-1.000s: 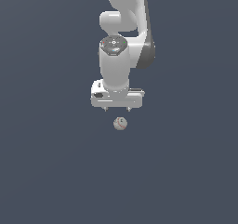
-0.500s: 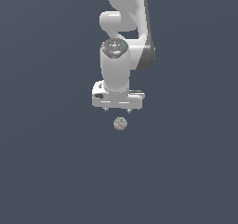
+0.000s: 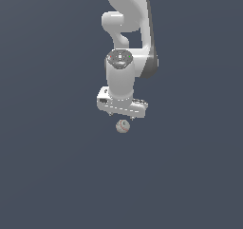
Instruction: Pick up the object and move it to a goal position.
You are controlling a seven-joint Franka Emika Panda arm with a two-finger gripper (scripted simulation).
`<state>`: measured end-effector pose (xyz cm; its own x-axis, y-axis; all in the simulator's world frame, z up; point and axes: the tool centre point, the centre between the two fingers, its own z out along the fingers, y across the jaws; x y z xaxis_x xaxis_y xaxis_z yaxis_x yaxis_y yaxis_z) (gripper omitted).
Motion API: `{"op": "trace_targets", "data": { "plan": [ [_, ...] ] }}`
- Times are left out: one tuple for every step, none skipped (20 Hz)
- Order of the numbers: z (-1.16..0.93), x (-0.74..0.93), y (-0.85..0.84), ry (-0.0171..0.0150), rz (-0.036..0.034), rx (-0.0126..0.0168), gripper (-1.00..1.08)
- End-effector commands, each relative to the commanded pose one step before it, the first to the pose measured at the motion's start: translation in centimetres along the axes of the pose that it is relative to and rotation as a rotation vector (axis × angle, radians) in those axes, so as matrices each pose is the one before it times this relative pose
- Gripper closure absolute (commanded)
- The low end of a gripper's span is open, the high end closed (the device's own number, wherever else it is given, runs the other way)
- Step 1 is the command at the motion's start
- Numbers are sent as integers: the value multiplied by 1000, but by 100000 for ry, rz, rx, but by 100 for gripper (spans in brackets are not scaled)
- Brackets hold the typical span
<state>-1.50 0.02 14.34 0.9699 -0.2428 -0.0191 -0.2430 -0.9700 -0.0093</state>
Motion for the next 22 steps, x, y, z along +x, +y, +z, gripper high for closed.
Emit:
{"op": "trace_targets", "data": {
  "plan": [
    [1027,-156,-148,370,5889,-124,-92],
    [391,-66,-46,160,2293,-50,-92],
    [367,-66,-40,155,2161,-49,-92],
    [343,-65,-33,149,2031,-48,-92],
    [319,-64,-29,143,1898,-46,-92],
    [296,-61,-23,136,1768,-44,-92],
    [273,-59,-19,128,1636,-41,-92],
    [250,-55,-15,121,1506,-38,-92],
    [228,-52,-12,112,1374,-35,-92],
    [205,-48,-9,103,1243,-32,-92],
    [183,-43,-7,94,1112,-29,-92],
    [161,-39,-4,84,982,-26,-92],
    [139,-35,-5,73,848,-22,-92],
    [117,-29,-1,63,721,-19,-92],
    [96,-24,-1,52,590,-16,-92],
    [75,-20,-3,40,454,-12,-92],
    [53,-14,-1,29,326,-9,-92],
    [32,-7,2,18,200,-5,-92],
    [11,-2,2,6,69,-2,-92],
    [-42,-4,-4,-83,-445,-15,-92],
    [35,-2,-1,0,0,0,-92],
    [104,-5,-3,0,0,0,-92]
  ]
}}
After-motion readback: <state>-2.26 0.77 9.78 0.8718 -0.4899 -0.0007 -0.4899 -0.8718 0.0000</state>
